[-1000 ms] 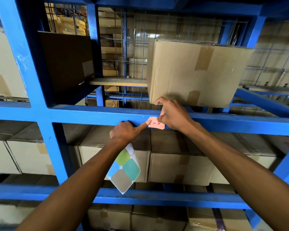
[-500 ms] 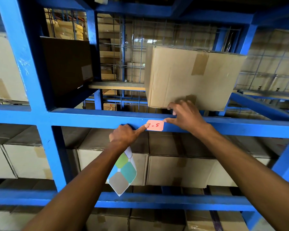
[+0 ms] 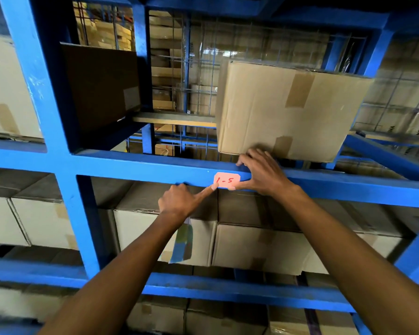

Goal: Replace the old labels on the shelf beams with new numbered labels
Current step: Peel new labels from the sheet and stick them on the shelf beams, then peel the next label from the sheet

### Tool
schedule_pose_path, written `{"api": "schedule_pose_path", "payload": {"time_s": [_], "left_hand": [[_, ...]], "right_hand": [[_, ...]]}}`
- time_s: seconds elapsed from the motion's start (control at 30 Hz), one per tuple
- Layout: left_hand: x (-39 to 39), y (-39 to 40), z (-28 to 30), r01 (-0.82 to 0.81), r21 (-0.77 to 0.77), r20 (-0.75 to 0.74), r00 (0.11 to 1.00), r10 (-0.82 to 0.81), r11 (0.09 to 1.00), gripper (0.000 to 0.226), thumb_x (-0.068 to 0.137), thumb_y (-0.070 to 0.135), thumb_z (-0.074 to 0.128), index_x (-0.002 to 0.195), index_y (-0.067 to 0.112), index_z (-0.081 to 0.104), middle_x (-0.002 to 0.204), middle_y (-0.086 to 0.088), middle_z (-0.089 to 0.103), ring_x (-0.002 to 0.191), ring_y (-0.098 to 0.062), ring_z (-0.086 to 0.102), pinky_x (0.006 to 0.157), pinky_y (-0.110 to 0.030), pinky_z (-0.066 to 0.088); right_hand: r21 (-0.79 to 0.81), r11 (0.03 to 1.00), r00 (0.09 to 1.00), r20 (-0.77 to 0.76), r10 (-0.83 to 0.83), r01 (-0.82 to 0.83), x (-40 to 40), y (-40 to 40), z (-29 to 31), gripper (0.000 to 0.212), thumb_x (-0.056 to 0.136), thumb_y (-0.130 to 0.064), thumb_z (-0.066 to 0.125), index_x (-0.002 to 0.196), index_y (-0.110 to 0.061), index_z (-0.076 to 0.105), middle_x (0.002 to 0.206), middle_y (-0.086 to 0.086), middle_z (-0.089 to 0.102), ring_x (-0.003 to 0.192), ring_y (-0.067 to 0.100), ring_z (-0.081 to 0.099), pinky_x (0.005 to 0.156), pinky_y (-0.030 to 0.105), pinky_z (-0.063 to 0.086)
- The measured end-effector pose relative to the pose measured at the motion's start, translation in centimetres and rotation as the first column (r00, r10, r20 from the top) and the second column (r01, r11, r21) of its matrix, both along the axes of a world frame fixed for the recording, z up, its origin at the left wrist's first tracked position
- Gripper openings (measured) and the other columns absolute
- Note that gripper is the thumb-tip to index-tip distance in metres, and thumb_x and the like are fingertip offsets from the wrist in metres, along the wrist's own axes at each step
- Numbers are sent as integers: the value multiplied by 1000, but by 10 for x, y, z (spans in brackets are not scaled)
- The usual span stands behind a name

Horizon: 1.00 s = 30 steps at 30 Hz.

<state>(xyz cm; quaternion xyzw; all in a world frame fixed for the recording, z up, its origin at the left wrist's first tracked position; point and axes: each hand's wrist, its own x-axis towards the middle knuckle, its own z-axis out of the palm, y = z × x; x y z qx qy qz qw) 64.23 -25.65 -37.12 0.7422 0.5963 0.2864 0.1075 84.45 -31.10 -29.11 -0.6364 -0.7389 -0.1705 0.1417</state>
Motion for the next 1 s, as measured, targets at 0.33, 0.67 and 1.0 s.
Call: {"api": "schedule_pose_path", "payload": {"time_s": [0.33, 0.67, 1.0], "left_hand": [[-7, -4, -9, 149, -195, 114, 985, -129, 969, 82, 50, 98, 31, 45, 17, 43, 50, -2, 49, 54, -20, 54, 57, -28, 44], [-27, -33, -35, 694, -314, 526, 695, -490, 648, 23, 88, 18, 65, 86, -4, 73, 82, -11, 67, 64, -4, 55, 64, -17, 44], [-95, -108, -62, 941, -234, 734, 335, -591, 243, 31, 80, -16, 55, 103, 0, 68, 105, -11, 64, 94, -17, 58, 78, -20, 47]], "right_hand": [[-75, 997, 992, 127, 13, -4, 2, -6, 2, 76, 62, -51, 78, 123, -18, 48, 120, 6, 46, 114, 26, 43, 92, 36, 27], [40, 968, 954, -185, -236, 247, -55, -80, -62, 77, 83, -30, 65, 147, -15, 25, 159, 6, 15, 147, 21, 10, 117, 38, 8], [-299, 720, -165, -954, -252, 626, -196, -229, -180, 49, 86, -16, 66, 130, -3, 48, 107, 9, 64, 95, 15, 59, 76, 17, 48]]}}
